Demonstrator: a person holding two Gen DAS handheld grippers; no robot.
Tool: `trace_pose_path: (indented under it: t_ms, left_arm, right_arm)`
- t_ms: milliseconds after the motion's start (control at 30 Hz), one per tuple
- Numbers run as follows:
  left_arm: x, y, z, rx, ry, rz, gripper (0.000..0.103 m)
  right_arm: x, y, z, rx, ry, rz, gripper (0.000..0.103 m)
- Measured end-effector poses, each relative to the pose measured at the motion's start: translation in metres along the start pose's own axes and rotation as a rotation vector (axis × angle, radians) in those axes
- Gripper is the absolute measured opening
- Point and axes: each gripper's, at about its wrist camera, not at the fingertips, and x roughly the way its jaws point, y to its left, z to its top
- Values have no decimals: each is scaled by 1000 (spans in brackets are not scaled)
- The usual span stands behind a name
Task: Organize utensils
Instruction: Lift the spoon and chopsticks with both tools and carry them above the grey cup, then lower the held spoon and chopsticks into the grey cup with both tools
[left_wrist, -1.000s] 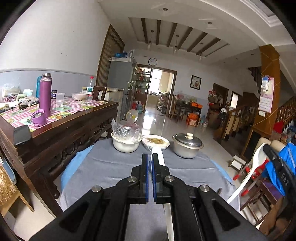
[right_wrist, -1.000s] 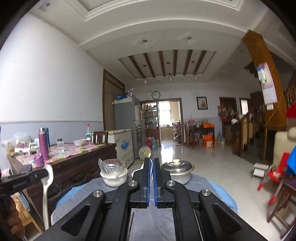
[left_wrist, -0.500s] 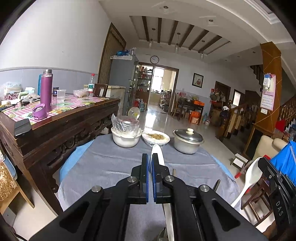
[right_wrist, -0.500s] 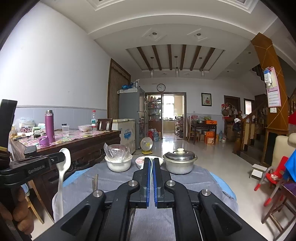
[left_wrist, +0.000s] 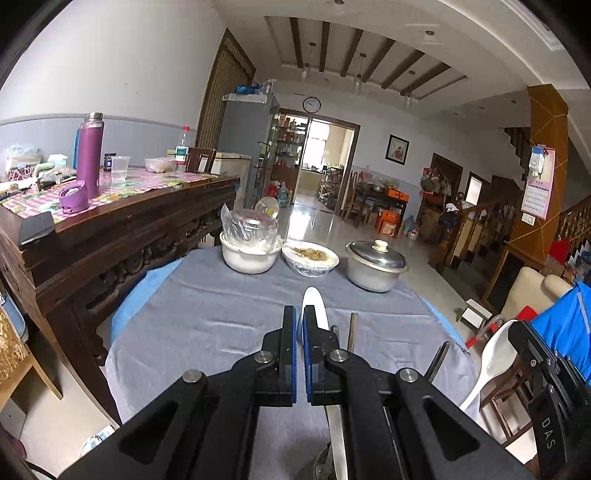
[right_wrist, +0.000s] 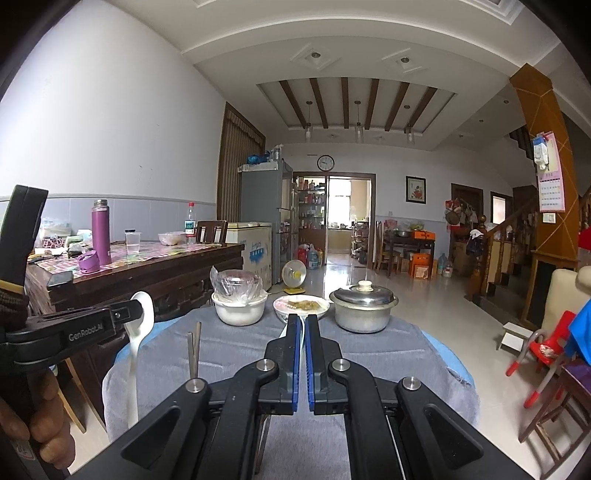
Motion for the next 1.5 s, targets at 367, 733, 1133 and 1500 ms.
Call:
trace_pose_path:
  t_ms: [367, 733, 1133, 1500]
  left_arm:
    - [11, 6, -9, -50, 34, -40, 3]
    - [25, -2, -28, -32, 25, -9, 3]
    - [25, -6, -62, -6, -46, -68, 3]
    - [25, 0, -81, 13, -35, -48, 3]
  right_arm:
    - [5, 2, -5, -2, 17, -10, 3]
    - [4, 23, -19, -97, 8, -10, 3]
    - [1, 30, -41, -128, 51, 9, 3]
    - [-1, 35, -50, -138, 78, 52, 3]
